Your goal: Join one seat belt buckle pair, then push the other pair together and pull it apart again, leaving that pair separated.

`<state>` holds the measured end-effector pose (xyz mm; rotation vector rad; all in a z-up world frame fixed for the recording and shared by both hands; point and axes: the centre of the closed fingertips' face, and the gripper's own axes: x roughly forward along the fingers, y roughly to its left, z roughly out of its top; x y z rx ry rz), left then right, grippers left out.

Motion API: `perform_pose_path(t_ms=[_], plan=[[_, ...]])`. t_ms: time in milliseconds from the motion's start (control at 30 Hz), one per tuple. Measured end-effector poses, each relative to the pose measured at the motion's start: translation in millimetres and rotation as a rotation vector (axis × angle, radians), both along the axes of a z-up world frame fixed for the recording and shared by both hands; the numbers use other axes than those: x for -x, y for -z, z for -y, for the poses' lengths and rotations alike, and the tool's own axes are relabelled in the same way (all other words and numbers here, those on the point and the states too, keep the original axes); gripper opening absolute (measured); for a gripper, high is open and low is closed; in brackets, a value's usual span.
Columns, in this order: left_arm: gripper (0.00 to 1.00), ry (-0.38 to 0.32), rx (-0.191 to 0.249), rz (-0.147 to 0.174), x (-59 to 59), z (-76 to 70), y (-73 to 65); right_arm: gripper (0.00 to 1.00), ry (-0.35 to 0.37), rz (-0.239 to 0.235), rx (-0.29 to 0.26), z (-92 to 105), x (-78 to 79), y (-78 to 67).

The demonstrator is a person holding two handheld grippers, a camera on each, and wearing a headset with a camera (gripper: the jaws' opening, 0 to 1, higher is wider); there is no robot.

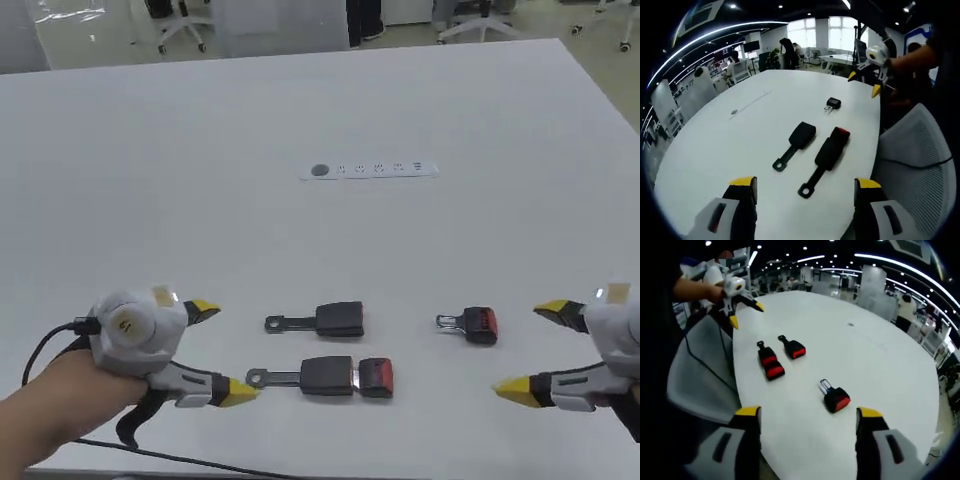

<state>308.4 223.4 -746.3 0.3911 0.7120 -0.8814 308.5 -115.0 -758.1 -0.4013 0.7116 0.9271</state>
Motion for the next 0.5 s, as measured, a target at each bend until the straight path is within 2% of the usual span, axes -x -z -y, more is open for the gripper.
perform_pose_path(t_ms=[33, 100, 267, 367, 500], plan=[[0.81, -0.017, 0.007, 0.010, 1.8, -4.8, -0.7, 0.79, 0.001, 0.000, -0.003, 0.5, 2.4, 1.0], [0.82, -0.048, 0.028, 0.003, 6.7, -11.5, -1.0, 0.81, 0.011, 0.009, 0.001, 3.9, 6.4, 3.5], [0.91, -0.074, 0.040, 0.007, 17.2, -21.8, -2.4, 0.90, 0.059, 0.038, -0.029, 10.0, 8.9, -1.8], [0.95, -0.081, 0.043, 0.015, 21.0, -26.3, -3.8, 0.93, 0.090, 0.023, -0.051, 12.1, 11.8, -1.1], [1.00, -0.110, 0.050, 0.023, 22.6, -32.6, -3.0, 1.00, 0.074, 0.070, -0.012, 14.7, 17.5, 2.6]])
